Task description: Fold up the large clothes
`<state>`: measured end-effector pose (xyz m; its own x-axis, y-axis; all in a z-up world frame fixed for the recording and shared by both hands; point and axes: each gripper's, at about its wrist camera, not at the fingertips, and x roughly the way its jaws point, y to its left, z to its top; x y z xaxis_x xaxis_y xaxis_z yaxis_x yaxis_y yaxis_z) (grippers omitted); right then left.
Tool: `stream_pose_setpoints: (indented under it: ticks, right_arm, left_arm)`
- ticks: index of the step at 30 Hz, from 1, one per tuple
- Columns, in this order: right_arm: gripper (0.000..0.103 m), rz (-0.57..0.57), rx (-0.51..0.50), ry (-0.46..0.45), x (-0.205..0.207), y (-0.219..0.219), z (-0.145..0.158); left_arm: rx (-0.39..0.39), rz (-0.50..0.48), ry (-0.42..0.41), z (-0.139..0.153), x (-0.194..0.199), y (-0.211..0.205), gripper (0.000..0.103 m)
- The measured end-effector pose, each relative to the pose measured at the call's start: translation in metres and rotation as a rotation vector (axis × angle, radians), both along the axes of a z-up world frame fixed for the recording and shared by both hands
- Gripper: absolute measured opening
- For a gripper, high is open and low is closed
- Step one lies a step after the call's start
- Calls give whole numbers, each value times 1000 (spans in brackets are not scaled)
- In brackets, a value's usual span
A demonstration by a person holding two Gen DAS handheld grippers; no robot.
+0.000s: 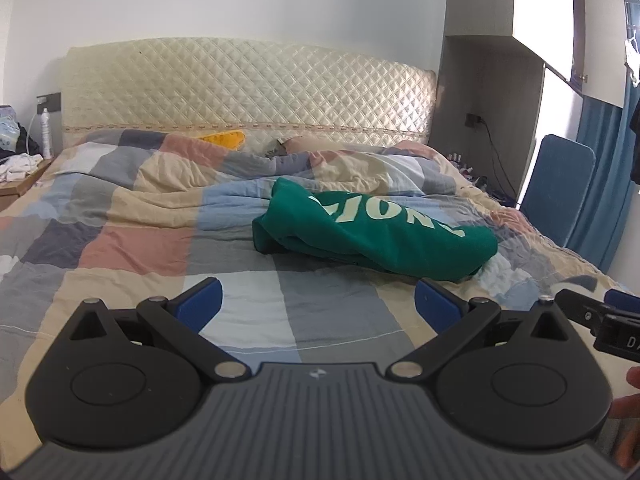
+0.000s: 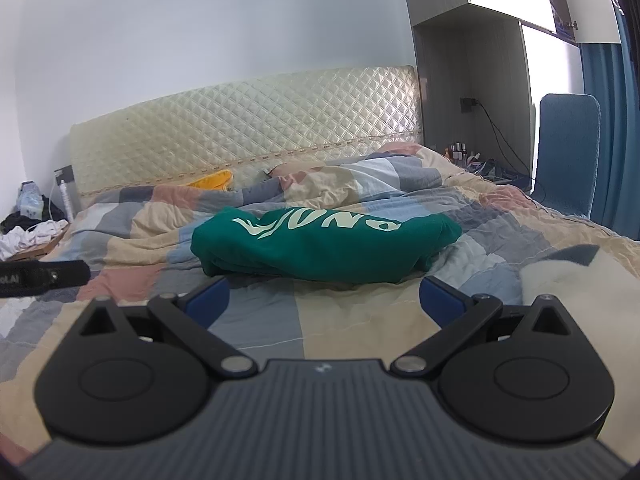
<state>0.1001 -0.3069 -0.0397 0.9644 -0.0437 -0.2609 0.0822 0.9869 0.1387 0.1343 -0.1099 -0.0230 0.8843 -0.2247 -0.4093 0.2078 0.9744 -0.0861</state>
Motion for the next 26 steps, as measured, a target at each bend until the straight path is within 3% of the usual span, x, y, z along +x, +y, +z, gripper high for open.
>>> stream_pose_setpoints:
  ticks: [26]
  right_arm:
    - [103, -10, -6, -6, -2, 2, -1]
  left_arm:
    - [34, 4, -5, 1, -3, -3, 103]
